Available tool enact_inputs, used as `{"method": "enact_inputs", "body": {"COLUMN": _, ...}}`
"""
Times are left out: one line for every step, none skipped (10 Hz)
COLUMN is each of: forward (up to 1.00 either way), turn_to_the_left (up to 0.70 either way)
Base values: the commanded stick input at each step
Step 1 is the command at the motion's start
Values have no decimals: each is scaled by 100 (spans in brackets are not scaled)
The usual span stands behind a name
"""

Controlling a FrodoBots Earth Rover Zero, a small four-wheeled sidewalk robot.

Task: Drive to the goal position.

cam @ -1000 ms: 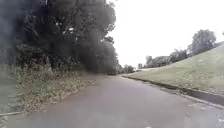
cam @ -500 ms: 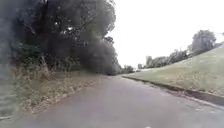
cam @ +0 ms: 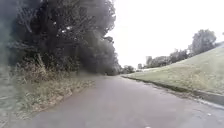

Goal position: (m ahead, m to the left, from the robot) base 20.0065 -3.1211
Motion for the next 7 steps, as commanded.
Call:
{"method": "enact_inputs", "body": {"forward": 45, "turn_to_the_left": 0}}
{"method": "enact_inputs", "body": {"forward": 45, "turn_to_the_left": 0}}
{"method": "enact_inputs", "body": {"forward": 45, "turn_to_the_left": 0}}
{"method": "enact_inputs", "body": {"forward": 45, "turn_to_the_left": 0}}
{"method": "enact_inputs", "body": {"forward": 45, "turn_to_the_left": 0}}
{"method": "enact_inputs", "body": {"forward": 45, "turn_to_the_left": 0}}
{"method": "enact_inputs", "body": {"forward": 45, "turn_to_the_left": 0}}
